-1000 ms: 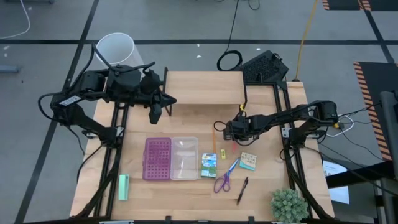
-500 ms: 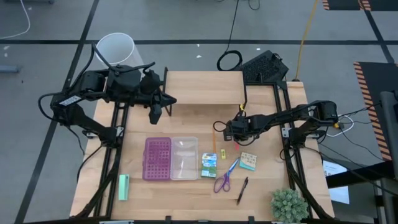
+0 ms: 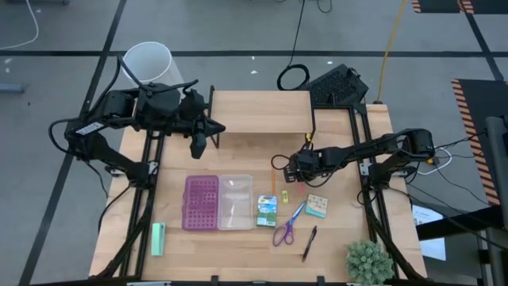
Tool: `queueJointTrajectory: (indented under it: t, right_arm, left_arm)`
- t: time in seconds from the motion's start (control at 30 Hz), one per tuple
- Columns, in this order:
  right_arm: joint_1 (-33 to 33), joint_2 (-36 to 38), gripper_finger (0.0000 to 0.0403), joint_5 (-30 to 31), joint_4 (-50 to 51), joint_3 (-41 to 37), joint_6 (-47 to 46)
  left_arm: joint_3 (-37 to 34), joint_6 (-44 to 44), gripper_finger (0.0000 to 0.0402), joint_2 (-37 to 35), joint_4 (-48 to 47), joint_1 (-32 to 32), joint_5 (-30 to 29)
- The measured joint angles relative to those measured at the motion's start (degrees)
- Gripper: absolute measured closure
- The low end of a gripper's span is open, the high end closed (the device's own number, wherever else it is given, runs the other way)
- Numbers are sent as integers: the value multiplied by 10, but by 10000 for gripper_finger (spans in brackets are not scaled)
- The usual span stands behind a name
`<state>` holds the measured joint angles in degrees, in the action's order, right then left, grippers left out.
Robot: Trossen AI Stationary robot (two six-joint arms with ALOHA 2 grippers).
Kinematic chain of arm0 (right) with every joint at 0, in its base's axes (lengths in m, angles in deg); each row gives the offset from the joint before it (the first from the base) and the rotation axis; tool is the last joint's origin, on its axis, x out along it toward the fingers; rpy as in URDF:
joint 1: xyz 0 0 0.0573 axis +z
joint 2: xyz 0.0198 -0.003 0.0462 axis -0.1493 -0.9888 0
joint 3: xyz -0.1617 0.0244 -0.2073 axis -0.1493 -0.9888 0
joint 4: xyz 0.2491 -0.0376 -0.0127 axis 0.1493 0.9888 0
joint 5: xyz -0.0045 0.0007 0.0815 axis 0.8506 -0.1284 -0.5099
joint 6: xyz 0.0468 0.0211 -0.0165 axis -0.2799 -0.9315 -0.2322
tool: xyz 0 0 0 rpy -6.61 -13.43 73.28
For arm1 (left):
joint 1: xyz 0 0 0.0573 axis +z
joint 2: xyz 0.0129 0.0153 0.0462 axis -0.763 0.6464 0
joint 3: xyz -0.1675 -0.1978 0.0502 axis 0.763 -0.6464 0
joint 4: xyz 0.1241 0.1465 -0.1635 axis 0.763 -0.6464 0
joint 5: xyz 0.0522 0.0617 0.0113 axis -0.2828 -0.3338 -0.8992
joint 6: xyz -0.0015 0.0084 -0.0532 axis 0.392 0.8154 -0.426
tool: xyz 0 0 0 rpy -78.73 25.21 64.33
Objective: Pack school essentials
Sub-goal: Put the pink pencil into the violet supply box
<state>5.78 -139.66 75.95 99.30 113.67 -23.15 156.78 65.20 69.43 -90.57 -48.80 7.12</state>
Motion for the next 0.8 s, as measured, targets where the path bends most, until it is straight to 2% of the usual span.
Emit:
queueJointTrajectory:
  t: [0.27,0.53,0.63,0.8]
  right_arm:
    - [14,1,397,-48,-82,1,50]
    - [36,5,397,-125,-210,1,92]
    - [46,20,397,-149,-244,1,101]
    - [58,65,397,-152,-253,2,134]
  left_arm:
    - [0,-4,396,0,-3,0,0]
    - [0,-61,392,0,-20,0,-1]
    - [0,-90,371,0,-33,0,-1]
    - [0,-155,312,1,-60,-7,-4]
